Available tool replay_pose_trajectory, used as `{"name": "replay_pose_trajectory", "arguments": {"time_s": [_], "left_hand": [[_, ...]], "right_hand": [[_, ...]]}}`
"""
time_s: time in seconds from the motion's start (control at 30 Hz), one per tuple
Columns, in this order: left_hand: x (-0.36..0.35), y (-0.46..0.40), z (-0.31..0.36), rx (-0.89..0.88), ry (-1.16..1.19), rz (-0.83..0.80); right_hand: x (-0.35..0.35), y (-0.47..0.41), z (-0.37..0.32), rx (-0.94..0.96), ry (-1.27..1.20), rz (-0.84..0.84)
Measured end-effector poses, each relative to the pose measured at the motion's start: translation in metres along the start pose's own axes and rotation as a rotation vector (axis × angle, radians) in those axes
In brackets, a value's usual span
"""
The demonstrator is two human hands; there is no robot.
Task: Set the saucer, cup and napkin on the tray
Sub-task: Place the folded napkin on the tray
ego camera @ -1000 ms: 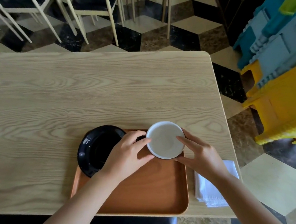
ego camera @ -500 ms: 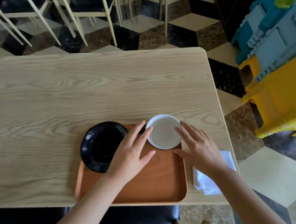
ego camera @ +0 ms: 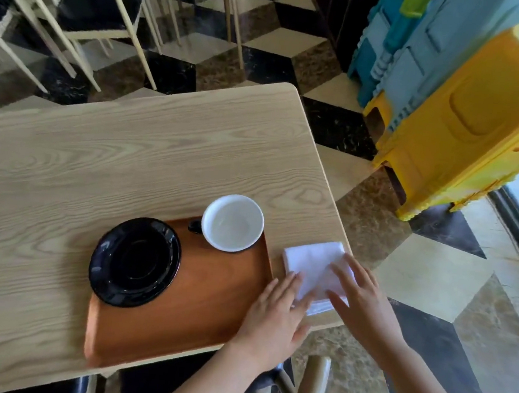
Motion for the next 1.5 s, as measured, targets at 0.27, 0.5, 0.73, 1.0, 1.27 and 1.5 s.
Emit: {"name": "replay_pose_trajectory", "arguments": {"time_s": [0.27,0.5,0.73,1.0,1.27,1.5], "left_hand": [[-0.014,0.000,0.004,0.015,-0.017,-0.123],[0.011,0.004,-0.007,0.389,0.767,0.320],[0.014,0.025,-0.027,0.771,1.422,0.502],[0.014,0.073,-0.044,0.904,1.725,0.598],[0.026,0.113,-0.068,0.752,0.996,0.608],[0.014,0.116,-0.071,0.689,0.689,0.466]], "right_hand": [[0.005,-0.012,0.005,-0.320,-0.330,0.069],[0.020,-0.008,0.001,-0.364,-0.595,0.059],[0.039,0.013,-0.026,-0.294,-1.031,-0.035],[0.012,0.023,-0.045,-0.416,-1.233,-0.187],[-0.024,0.017,-0.077,-0.140,-0.641,-0.230],[-0.038,0.015,-0.093,0.023,-0.334,-0.231]]}}
Point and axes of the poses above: each hand's wrist, its own y-axis away from the middle knuckle, its own x-axis out of the back of the hand, z = x × y, the point moved 5 cm from there along -y, towards the middle knuckle, and after that the axes turned 9 degrees about -x, right-handed, at the moved point
